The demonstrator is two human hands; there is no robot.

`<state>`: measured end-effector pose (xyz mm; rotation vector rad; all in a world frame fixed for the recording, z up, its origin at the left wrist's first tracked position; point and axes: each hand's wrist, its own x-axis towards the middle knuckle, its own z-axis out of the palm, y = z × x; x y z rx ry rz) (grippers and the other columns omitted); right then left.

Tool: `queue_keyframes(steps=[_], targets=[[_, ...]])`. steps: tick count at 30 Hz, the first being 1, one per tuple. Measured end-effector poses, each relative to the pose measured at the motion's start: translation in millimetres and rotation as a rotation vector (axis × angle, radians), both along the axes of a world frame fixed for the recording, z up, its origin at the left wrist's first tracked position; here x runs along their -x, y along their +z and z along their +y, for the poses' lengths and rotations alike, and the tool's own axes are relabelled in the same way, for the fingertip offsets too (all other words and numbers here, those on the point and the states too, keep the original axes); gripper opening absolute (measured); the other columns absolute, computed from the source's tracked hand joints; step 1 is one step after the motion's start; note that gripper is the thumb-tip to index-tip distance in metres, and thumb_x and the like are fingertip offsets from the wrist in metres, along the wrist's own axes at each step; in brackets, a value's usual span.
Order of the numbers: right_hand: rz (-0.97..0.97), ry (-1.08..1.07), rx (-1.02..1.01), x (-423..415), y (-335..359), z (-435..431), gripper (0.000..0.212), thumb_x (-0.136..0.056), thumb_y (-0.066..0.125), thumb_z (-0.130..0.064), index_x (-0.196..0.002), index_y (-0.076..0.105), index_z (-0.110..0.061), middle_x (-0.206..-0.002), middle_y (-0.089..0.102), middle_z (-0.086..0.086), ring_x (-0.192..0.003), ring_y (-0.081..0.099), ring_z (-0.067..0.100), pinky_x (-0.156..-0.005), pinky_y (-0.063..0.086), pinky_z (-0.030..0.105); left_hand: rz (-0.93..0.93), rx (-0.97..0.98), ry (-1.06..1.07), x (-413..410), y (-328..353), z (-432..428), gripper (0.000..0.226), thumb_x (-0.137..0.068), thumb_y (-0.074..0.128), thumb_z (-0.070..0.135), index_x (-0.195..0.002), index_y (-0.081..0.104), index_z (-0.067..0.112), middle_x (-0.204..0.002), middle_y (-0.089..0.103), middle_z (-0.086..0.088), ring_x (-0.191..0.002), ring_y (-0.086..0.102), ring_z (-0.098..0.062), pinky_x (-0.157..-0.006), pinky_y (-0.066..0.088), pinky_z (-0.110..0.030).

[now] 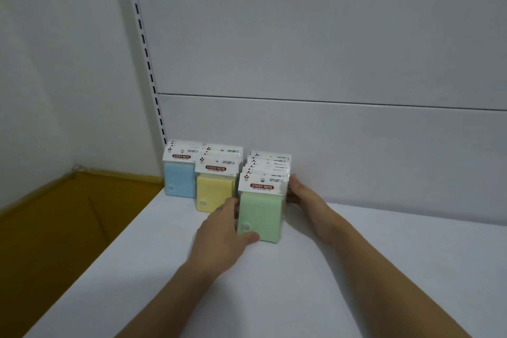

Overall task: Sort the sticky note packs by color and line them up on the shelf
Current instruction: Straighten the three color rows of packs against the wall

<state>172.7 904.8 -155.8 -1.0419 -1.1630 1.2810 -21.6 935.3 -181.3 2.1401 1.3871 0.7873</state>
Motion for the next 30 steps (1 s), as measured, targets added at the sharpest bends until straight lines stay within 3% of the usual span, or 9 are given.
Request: queue_keyframes(steps=[2,5,8,12,17,26,30], targets=[[-0.046,-0.011,0.004,-3.4,-0.4,2.4,0.044,-0.094,0.039,-0.047,-0.113,0.068,-0.02,-0.113,0.071,-0.006,-0.101,0.066,0.004,-0.078,0.048,0.011,0.005,-0.013,0.034,-1.7,-3.4,-0.7,0.061,-0.068,0.078,0.043,-0.118,0.045,0.034,-0.109,0.061,0.014,-0.091,0.06,-0.008,-0.082,0.051,-0.034],[0.039,0.045,-0.047,-18.1,-10.1,10.8,0.038,-0.094,0.052,-0.025,-0.126,0.053,-0.003,-0.119,0.068,0.003,-0.107,0.065,0.013,-0.08,0.051,0.018,0.014,-0.044,0.077,-4.7,-7.9,-0.4,0.059,-0.069,0.076,0.046,-0.118,0.044,0.036,-0.107,0.062,0.015,-0.089,0.059,-0.007,-0.079,0.049,-0.031],[-0.047,0.023,0.0,-25.2,-13.9,14.1,0.068,-0.069,0.072,-0.015,-0.131,0.046,-0.005,-0.126,0.063,0.007,-0.114,0.061,0.019,-0.08,0.053,0.026,0.049,-0.07,0.116,-7.6,-9.7,1.4,0.059,-0.071,0.073,0.05,-0.12,0.042,0.036,-0.105,0.062,0.015,-0.092,0.06,-0.012,-0.077,0.048,-0.031],[-0.262,-0.071,-0.039,-20.3,-22.5,19.1,0.09,-0.049,0.084,-0.006,-0.129,0.044,-0.015,-0.123,0.06,-0.003,-0.112,0.058,0.01,-0.082,0.053,0.026,0.101,-0.087,0.164,-11.2,-9.9,3.3,0.057,-0.073,0.069,0.053,-0.119,0.042,0.034,-0.101,0.062,0.012,-0.092,0.06,-0.015,-0.076,0.048,-0.032],[-0.373,-0.14,-0.104,-18.6,-29.5,24.5,0.083,-0.049,0.084,-0.015,-0.122,0.046,-0.028,-0.112,0.064,-0.015,-0.095,0.062,-0.006,-0.071,0.049,0.01,0.099,-0.085,0.183,-13.7,-9.6,5.3,0.051,-0.072,0.068,0.054,-0.114,0.045,0.035,-0.108,0.065,0.014,-0.095,0.062,-0.015,-0.079,0.049,-0.032],[-0.461,-0.162,-0.095,-20.0,-31.3,26.4,0.092,-0.048,0.085,-0.025,-0.128,0.039,-0.028,-0.12,0.058,-0.017,-0.099,0.057,-0.013,-0.072,0.047,0.007,0.042,-0.072,0.194,-12.8,-9.7,5.2,0.046,-0.071,0.071,0.051,-0.11,0.053,0.033,-0.099,0.067,0.016,-0.084,0.061,-0.009,-0.076,0.05,-0.029],[-0.479,-0.156,-0.094,-18.9,-28.5,21.7,0.093,-0.055,0.09,-0.016,-0.132,0.038,-0.023,-0.128,0.055,-0.01,-0.112,0.054,-0.006,-0.088,0.045,0.014,-0.034,-0.046,0.163,-2.6,0.0,5.1,0.048,-0.072,0.075,0.045,-0.114,0.055,0.032,-0.095,0.066,0.017,-0.077,0.062,-0.003,-0.077,0.053,-0.03]])
